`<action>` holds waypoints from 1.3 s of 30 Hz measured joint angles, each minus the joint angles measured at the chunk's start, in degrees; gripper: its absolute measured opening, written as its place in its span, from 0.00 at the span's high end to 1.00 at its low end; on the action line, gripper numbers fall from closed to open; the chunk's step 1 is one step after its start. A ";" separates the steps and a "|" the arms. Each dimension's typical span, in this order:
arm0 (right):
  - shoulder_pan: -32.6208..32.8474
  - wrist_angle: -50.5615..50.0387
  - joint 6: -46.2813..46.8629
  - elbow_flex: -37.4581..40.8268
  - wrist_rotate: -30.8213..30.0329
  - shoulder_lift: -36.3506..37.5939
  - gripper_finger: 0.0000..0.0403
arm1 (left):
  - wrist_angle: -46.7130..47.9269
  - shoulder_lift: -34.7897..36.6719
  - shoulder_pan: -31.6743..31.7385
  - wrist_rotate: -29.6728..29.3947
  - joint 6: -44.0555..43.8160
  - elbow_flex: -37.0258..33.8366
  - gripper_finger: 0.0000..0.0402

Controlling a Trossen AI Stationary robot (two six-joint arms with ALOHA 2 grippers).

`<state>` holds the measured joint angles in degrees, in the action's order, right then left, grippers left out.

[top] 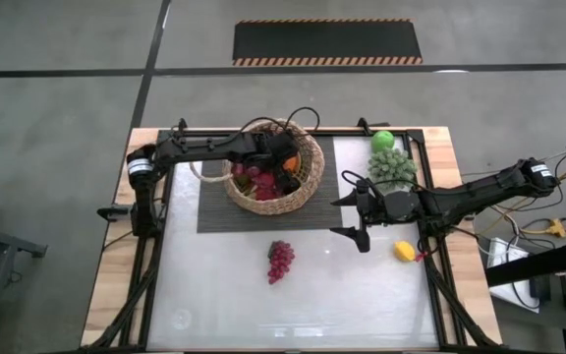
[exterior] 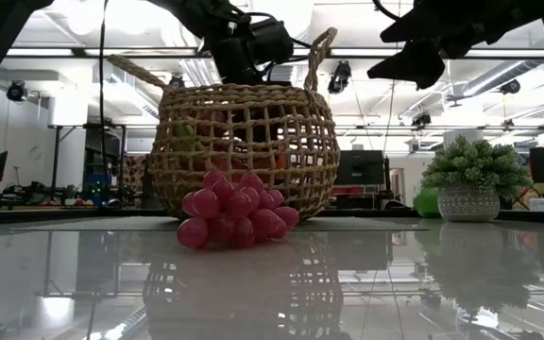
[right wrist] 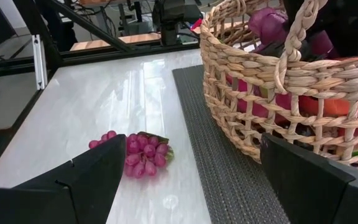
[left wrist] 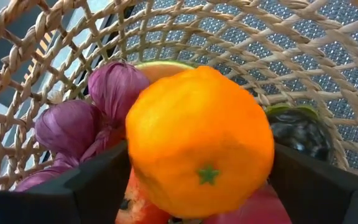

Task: Build produce basket
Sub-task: Put the orange into the basket, then put the grapes into the basket

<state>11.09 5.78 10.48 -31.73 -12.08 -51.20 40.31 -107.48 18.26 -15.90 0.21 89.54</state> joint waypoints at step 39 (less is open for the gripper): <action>1.61 -3.41 26.96 0.02 14.89 0.04 0.13 | -52.55 39.38 -21.78 9.53 -4.49 -38.05 0.03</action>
<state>12.70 2.37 37.44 -31.70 2.81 -51.16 -12.25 -68.11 -3.52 -6.37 -4.28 51.49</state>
